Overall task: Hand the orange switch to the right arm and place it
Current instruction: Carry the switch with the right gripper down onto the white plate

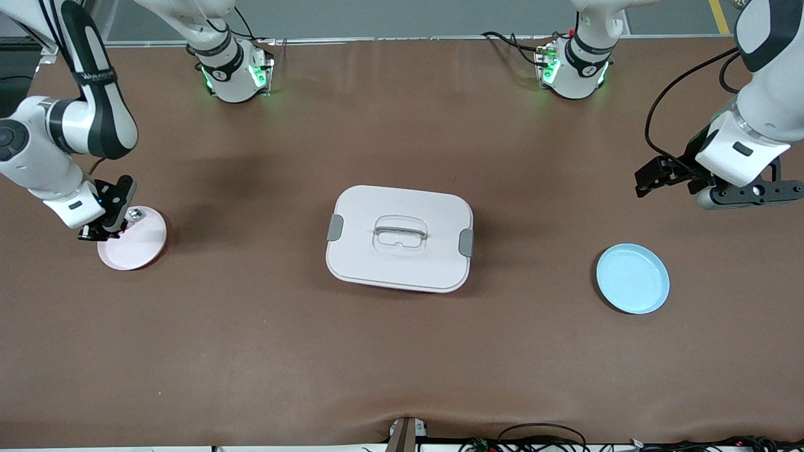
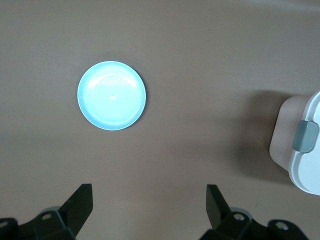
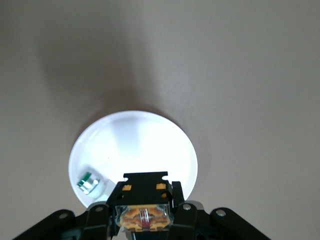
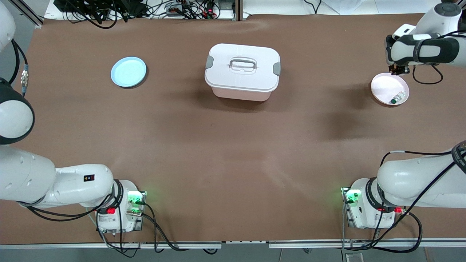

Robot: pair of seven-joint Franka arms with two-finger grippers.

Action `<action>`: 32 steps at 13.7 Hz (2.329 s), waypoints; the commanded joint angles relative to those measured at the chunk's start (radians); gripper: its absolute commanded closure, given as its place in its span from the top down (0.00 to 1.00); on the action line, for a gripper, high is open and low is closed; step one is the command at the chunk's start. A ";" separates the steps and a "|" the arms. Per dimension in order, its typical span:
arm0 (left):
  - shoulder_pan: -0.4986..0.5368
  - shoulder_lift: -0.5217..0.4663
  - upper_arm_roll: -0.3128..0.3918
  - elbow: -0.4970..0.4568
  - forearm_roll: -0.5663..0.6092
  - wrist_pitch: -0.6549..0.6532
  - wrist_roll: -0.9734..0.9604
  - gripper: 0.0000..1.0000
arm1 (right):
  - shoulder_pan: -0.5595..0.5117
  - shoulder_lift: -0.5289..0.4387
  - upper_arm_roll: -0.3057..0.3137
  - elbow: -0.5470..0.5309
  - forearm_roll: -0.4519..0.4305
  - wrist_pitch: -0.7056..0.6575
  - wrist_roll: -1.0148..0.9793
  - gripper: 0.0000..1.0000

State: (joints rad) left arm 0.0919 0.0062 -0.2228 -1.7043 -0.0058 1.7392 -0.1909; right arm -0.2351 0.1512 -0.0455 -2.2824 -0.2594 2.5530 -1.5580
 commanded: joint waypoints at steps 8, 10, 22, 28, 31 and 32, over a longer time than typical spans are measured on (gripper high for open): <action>-0.219 -0.012 0.195 0.008 0.023 -0.049 0.002 1.00 | -0.061 0.178 0.016 0.040 -0.168 0.156 0.006 0.00; -0.199 -0.012 0.191 0.008 0.026 -0.049 0.004 1.00 | -0.069 0.205 0.016 0.052 -0.172 0.157 0.006 0.00; -0.121 -0.028 0.129 0.000 0.044 -0.043 0.007 1.00 | -0.101 0.314 0.018 0.098 -0.170 0.177 0.058 0.00; -0.118 -0.060 0.129 -0.025 0.044 -0.036 0.004 1.00 | -0.087 0.311 0.018 0.112 -0.172 0.159 0.127 1.00; -0.118 -0.038 0.138 -0.006 0.044 -0.040 0.002 1.00 | -0.082 0.303 0.019 0.135 -0.172 0.118 0.127 1.00; -0.118 -0.037 0.138 -0.003 0.044 -0.040 0.002 1.00 | -0.082 0.300 0.021 0.150 -0.172 0.089 0.127 1.00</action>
State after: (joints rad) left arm -0.0364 -0.0295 -0.0776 -1.7103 0.0164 1.7076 -0.1886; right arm -0.3161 0.4577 -0.0324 -2.1634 -0.3979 2.6939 -1.4617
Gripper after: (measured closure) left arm 0.000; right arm 0.000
